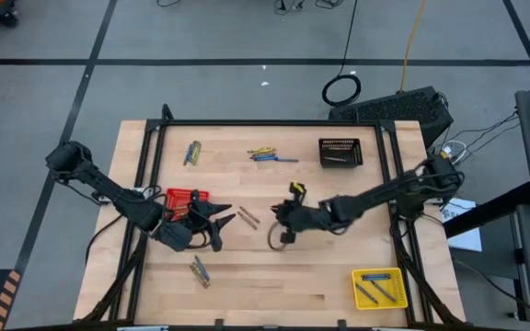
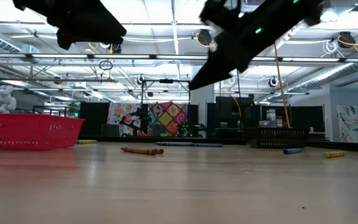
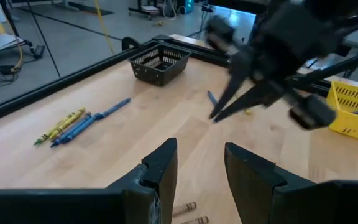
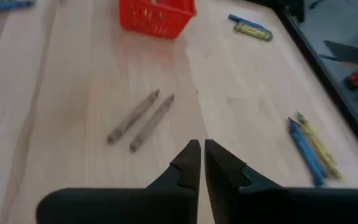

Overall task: Sort crayons
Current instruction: Put the brown crayon into the black bin

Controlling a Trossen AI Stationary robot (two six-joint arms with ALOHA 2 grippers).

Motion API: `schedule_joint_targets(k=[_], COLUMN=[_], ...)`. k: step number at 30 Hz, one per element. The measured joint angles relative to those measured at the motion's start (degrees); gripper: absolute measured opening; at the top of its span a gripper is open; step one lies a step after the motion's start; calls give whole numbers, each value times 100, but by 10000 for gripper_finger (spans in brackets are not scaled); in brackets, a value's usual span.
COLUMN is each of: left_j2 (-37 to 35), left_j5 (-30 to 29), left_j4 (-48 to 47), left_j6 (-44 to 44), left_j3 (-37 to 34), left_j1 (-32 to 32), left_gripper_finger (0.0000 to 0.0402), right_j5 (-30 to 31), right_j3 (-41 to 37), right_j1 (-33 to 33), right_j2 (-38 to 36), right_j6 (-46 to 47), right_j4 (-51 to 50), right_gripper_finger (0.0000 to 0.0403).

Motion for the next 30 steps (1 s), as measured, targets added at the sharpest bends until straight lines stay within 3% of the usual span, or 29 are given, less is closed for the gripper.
schedule_joint_targets(k=[6,9,18,30], left_j2=[0,0,0,0], left_j5=[21,38,41,44], left_j4=[43,49,64,53], left_j6=[-9,-9,-9,-9], left_j3=[0,0,2,2], left_j1=[22,22,26,26], left_gripper_finger=[137,137,137,137], right_j5=[-1694,-2173,-2305,-2293], right_j3=[0,5,544,699], right_j1=[-781,-1010,-1126,-1112], right_j2=[745,1206,2213,2304], right_j6=[-12,26,171,178], right_j4=[1491,2313,2481,1725], right_gripper_finger=[51,75,128,124])
